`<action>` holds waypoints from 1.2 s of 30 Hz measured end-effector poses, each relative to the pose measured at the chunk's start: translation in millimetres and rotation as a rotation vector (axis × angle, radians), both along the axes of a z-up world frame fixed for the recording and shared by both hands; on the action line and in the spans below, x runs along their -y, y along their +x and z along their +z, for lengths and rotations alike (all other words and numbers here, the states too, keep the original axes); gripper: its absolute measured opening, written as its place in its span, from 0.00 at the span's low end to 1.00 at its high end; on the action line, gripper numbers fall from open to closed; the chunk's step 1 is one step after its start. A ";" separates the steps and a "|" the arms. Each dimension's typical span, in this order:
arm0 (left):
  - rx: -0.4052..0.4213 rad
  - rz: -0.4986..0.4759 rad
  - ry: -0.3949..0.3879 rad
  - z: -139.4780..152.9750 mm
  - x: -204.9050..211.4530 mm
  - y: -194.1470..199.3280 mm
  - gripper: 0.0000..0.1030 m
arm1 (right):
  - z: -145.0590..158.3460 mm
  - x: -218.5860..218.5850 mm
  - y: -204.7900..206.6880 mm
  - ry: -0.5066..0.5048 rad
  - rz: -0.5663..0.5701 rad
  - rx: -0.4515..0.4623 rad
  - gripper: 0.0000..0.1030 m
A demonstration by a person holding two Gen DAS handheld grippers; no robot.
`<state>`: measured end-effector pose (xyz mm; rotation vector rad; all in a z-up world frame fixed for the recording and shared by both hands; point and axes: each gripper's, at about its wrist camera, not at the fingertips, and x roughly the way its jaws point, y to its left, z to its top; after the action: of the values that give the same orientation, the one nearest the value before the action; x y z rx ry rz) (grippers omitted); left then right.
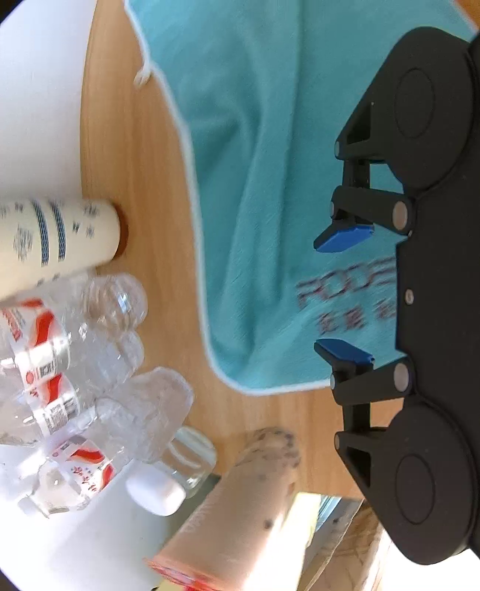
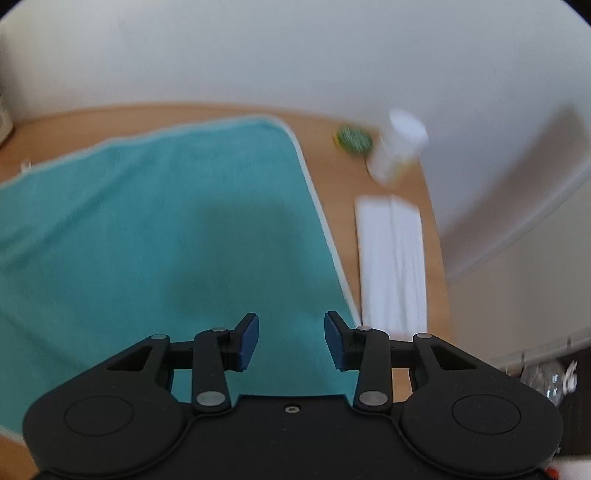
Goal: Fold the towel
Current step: 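Pinch and tug the towel edge with the right tool to smooth it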
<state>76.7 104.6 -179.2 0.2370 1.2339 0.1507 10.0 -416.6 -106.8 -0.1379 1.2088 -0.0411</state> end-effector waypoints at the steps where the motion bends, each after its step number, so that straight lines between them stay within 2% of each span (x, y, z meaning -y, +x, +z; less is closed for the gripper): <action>1: -0.014 -0.004 -0.016 -1.2 2.9 -8.6 0.52 | -0.2 5.9 -10.6 0.001 -0.016 -0.008 0.43; 5: -0.075 -0.042 -0.023 -13.8 15.8 -39.1 0.52 | -18.4 21.2 -23.5 0.002 -0.052 -0.037 0.43; 7: -0.098 -0.055 -0.010 -20.2 19.8 -48.9 0.52 | -26.5 30.7 -29.2 0.013 -0.056 -0.012 0.44; 11: -0.102 -0.069 -0.007 -23.3 18.8 -63.5 0.54 | -23.6 39.7 -35.5 0.066 -0.122 -0.027 0.44; 13: -0.138 -0.082 0.001 -23.1 15.0 -65.3 0.54 | -21.8 43.2 -46.0 0.091 -0.151 -0.037 0.44; 17: -0.178 -0.081 0.014 -23.9 4.0 -67.2 0.54 | -18.2 34.1 -65.7 0.052 -0.132 -0.066 0.44; 23: -0.192 -0.126 0.056 -25.1 -6.2 -74.0 0.55 | -12.9 32.4 -99.1 0.065 -0.178 -0.129 0.44; 28: -0.217 -0.087 0.028 -25.2 -22.8 -70.8 0.56 | -10.7 22.4 -123.3 0.054 -0.170 -0.186 0.44; 32: -0.219 -0.018 -0.001 -25.1 -33.4 -70.2 0.56 | -8.8 14.8 -125.5 0.020 -0.144 -0.200 0.44; 36: -0.206 0.071 0.008 -18.3 -40.3 -78.7 0.56 | 6.5 11.4 -119.4 -0.009 -0.127 -0.130 0.47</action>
<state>-2.0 144.9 -197.5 0.2195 1.4471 0.1964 -109.4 -427.9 -100.3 -0.0723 1.3461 -0.1500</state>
